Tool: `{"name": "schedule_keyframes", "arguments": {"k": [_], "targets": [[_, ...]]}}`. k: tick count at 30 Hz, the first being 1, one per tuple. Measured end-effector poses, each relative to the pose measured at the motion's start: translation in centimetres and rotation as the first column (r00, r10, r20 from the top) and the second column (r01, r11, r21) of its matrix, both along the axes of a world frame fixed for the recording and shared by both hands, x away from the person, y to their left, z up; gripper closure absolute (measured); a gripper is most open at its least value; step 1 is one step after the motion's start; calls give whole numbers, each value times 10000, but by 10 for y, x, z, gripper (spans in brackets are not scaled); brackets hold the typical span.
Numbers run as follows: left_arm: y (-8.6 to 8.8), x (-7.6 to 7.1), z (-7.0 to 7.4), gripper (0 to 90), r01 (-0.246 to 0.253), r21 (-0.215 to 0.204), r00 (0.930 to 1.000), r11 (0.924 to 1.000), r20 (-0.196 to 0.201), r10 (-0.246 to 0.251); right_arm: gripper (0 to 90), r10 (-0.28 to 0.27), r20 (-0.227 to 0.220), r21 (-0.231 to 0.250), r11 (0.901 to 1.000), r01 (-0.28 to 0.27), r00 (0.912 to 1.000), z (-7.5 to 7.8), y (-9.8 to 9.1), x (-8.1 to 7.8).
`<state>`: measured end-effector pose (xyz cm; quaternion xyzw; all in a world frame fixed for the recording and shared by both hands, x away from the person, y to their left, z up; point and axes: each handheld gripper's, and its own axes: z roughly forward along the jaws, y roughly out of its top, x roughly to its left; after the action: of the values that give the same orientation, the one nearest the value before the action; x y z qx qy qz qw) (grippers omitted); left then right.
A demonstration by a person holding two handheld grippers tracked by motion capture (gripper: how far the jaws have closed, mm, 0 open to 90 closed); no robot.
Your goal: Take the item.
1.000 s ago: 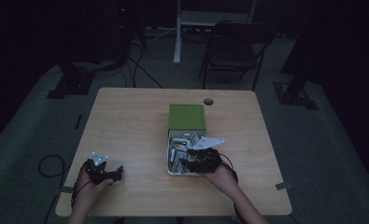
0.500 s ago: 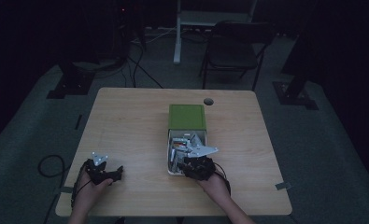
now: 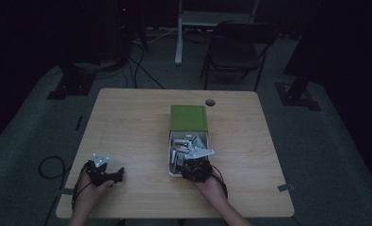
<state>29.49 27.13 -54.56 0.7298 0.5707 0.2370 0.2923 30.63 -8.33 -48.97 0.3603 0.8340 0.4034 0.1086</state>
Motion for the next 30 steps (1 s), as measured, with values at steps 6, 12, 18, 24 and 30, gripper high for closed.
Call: {"name": "schedule_keyframes", "arguments": {"k": [6,12,18,24,30], "targets": [[0,0,0,79,-6,-5,10000,10000,6,6,743,-206,-109,-167,9997,204,9997,-4,4,1],[0,0,0,79,-8,-7,10000,10000,6,8,795,-346,-72,-227,9991,344,9994,-6,5,1],[0,0,0,79,-3,-2,10000,10000,4,3,809,-557,-252,134,9983,560,9981,-5,1,2],[0,0,0,79,-4,-4,10000,10000,3,4,826,-746,-98,546,9957,750,9972,6,-7,3],[0,0,0,79,-8,-8,10000,10000,8,8,861,-901,233,795,9929,880,9957,19,-14,4]]}}
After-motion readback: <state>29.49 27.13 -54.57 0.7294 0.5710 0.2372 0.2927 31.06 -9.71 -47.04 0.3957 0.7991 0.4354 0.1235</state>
